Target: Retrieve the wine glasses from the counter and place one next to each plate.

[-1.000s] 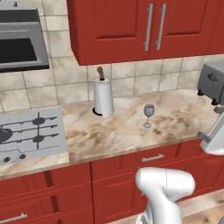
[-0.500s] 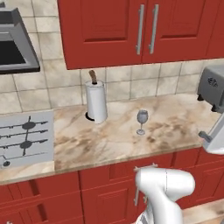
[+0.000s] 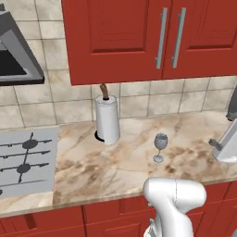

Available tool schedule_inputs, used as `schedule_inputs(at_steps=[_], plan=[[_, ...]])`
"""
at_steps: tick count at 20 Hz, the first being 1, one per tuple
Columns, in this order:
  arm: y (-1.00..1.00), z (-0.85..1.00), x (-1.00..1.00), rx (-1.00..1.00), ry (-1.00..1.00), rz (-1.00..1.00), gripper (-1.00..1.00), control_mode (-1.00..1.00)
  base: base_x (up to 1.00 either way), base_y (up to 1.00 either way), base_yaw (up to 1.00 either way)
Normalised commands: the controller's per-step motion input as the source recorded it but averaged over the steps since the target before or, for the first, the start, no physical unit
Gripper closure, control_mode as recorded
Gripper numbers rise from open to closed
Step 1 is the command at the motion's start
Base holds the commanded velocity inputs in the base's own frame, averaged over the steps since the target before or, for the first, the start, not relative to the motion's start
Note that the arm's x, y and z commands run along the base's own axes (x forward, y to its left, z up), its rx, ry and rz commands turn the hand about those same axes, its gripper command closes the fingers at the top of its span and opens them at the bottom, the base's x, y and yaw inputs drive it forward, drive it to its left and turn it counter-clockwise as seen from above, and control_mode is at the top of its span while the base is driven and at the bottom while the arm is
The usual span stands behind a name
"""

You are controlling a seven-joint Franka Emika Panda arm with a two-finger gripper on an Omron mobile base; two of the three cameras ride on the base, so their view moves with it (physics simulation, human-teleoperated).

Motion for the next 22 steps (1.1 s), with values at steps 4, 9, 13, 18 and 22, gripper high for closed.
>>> schedule_inputs(at_steps=[4,9,13,18,22], plan=[[0.0,0.0,0.0,0.0,0.0,0.0,-1.0,1.0,0.35,-0.1,0.16],[0.0,0.0,0.0,0.0,0.0,0.0,-1.0,1.0,0.21,-0.1,0.2],[0.0,0.0,0.0,0.0,0.0,0.0,-1.0,1.0,0.26,-0.22,0.29],[0.0,0.0,0.0,0.0,0.0,0.0,-1.0,1.0,0.17,-0.19,0.24],[-0.18,-0.16,0.11,0.0,0.12,0.09,-1.0,-1.0,0.0,0.0,0.0]])
